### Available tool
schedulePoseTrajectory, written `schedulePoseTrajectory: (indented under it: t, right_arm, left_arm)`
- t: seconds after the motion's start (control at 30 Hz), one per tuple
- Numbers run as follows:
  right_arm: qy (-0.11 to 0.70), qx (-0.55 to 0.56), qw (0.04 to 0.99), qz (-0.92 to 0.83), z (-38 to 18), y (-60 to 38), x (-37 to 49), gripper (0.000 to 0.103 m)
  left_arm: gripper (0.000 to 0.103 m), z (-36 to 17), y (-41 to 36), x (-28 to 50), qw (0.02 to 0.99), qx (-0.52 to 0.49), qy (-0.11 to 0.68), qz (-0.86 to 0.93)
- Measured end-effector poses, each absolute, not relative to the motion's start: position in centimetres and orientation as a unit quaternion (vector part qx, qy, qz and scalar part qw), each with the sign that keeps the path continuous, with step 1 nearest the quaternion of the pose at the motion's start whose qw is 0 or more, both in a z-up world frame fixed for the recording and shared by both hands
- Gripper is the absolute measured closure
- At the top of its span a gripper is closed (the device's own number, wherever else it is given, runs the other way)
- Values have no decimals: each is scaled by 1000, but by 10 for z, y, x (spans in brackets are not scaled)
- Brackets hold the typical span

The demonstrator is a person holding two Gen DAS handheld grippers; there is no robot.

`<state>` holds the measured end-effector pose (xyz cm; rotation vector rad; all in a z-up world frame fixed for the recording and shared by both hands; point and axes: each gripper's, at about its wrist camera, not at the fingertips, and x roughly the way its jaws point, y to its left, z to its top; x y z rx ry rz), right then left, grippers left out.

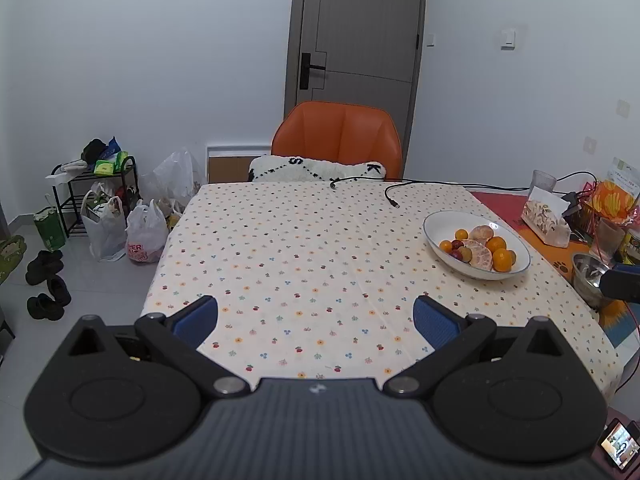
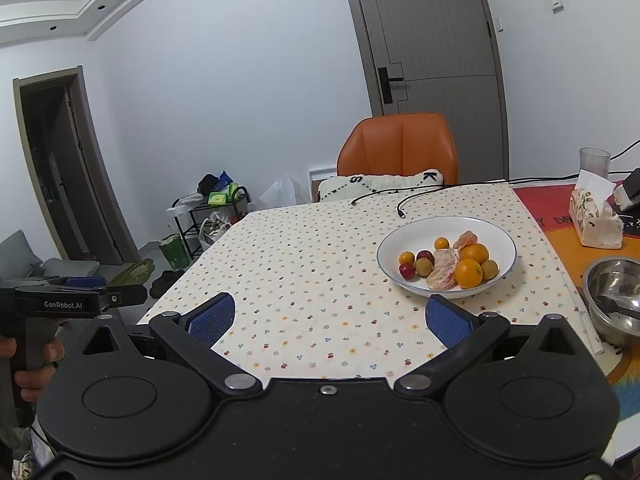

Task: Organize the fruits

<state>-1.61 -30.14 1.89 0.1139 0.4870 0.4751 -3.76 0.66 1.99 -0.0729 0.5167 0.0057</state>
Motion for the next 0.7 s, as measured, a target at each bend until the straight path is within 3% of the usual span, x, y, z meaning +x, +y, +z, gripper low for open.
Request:
schedulePoseTrajectory:
  t: [0.7]
  right_arm:
    - [240,56,941,230,19,-301,-16,0]
  left_arm:
    - [0,19,8,-37,965,-36,259,5]
